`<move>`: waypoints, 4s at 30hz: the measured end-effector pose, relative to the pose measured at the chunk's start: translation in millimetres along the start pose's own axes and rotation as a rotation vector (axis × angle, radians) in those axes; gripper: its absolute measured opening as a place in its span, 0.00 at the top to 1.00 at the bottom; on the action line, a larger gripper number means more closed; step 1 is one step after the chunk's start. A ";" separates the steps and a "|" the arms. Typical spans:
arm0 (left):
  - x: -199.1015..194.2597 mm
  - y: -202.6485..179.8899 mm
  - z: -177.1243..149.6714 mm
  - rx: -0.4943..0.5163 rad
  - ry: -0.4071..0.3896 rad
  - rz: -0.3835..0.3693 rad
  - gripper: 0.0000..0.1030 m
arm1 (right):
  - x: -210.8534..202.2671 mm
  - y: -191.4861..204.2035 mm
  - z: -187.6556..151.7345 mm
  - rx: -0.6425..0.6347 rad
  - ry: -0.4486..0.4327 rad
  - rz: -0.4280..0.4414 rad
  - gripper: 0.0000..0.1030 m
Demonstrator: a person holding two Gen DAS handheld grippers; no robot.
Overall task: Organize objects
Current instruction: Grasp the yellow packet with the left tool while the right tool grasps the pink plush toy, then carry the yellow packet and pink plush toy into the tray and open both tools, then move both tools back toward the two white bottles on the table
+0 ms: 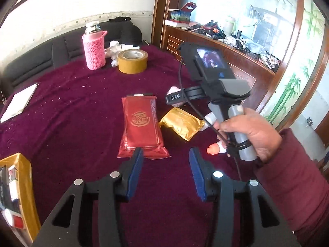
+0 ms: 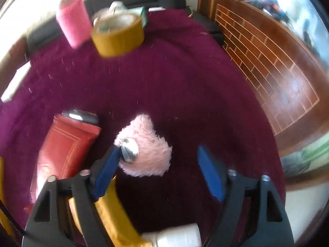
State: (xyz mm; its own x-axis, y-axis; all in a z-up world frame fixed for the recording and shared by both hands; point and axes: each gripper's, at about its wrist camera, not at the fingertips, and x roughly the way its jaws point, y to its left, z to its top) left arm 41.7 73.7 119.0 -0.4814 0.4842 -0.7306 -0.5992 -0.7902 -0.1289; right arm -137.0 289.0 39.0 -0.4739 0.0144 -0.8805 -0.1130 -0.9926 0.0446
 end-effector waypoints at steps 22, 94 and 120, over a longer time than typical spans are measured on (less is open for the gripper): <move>150.2 -39.4 46.7 -0.196 0.201 0.023 0.40 | -69.2 -108.1 -64.8 0.444 -0.299 0.401 0.64; -189.7 289.1 -251.2 -0.554 -0.115 0.510 0.57 | -150.2 394.9 -227.8 -0.501 0.053 0.722 0.63; -294.2 294.0 -265.0 -0.719 -0.439 0.554 0.25 | -143.0 470.3 -256.0 -0.749 -0.077 0.496 0.47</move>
State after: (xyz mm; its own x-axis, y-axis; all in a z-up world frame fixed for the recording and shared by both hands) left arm 176.7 -400.6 118.3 -0.8551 -0.0388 -0.5171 0.2387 -0.9147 -0.3261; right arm 101.2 -210.7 65.1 -0.3772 -0.4553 -0.8065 0.7061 -0.7049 0.0678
